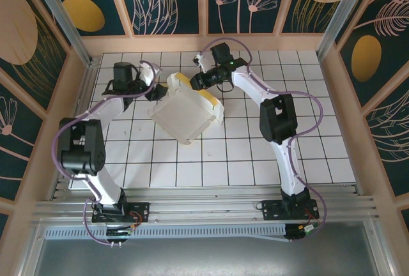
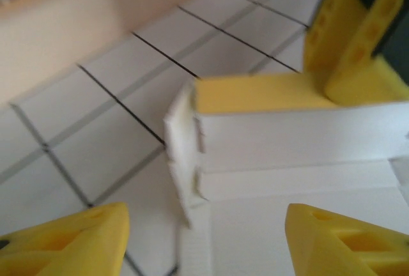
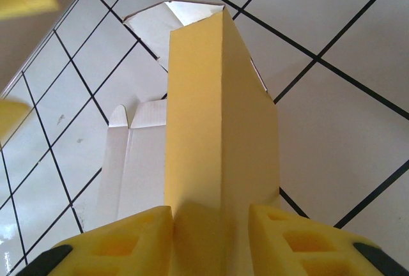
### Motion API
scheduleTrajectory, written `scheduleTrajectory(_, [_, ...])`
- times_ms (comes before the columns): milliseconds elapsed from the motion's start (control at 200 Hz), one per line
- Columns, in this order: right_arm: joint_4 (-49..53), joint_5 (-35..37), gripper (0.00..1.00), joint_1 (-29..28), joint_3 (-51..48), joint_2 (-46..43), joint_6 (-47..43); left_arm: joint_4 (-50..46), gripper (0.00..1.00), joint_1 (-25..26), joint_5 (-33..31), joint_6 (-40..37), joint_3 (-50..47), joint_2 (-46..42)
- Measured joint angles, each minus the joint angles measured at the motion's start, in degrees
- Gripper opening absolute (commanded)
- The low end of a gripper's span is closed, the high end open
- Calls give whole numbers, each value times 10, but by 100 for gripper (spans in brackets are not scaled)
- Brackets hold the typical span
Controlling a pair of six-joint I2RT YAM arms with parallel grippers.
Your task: Fold the paper box
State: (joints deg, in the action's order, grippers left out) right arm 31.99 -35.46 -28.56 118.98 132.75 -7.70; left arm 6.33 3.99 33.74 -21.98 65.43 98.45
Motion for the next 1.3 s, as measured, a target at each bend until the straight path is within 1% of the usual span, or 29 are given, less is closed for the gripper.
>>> scheduleTrajectory(85, [0,1,36,0,0,0,-3,47,62,-26,-29,11,1,-15])
scheduleTrajectory(150, [2,1,37,0,1,0,-6,56,62,-40,-59,10,17,-3])
scheduleTrajectory(225, [3,1,37,0,2,0,-6,53,63,-47,-89,3,57,38])
scheduleTrajectory(345, [4,1,37,0,2,0,-6,35,64,-45,-97,-9,119,114])
scheduleTrajectory(465, [4,1,37,0,3,0,-6,17,64,-42,-81,-16,144,160])
scheduleTrajectory(581, [4,1,36,0,3,0,-6,-7,63,-31,-64,-28,169,187])
scheduleTrajectory(721, [4,1,36,0,3,0,-6,-24,63,-10,-35,-47,178,193])
scheduleTrajectory(886, [4,1,36,0,3,0,-6,-55,62,6,-3,-89,184,194])
scheduleTrajectory(1301, [7,-6,37,0,3,0,-6,-136,62,13,58,-161,261,247])
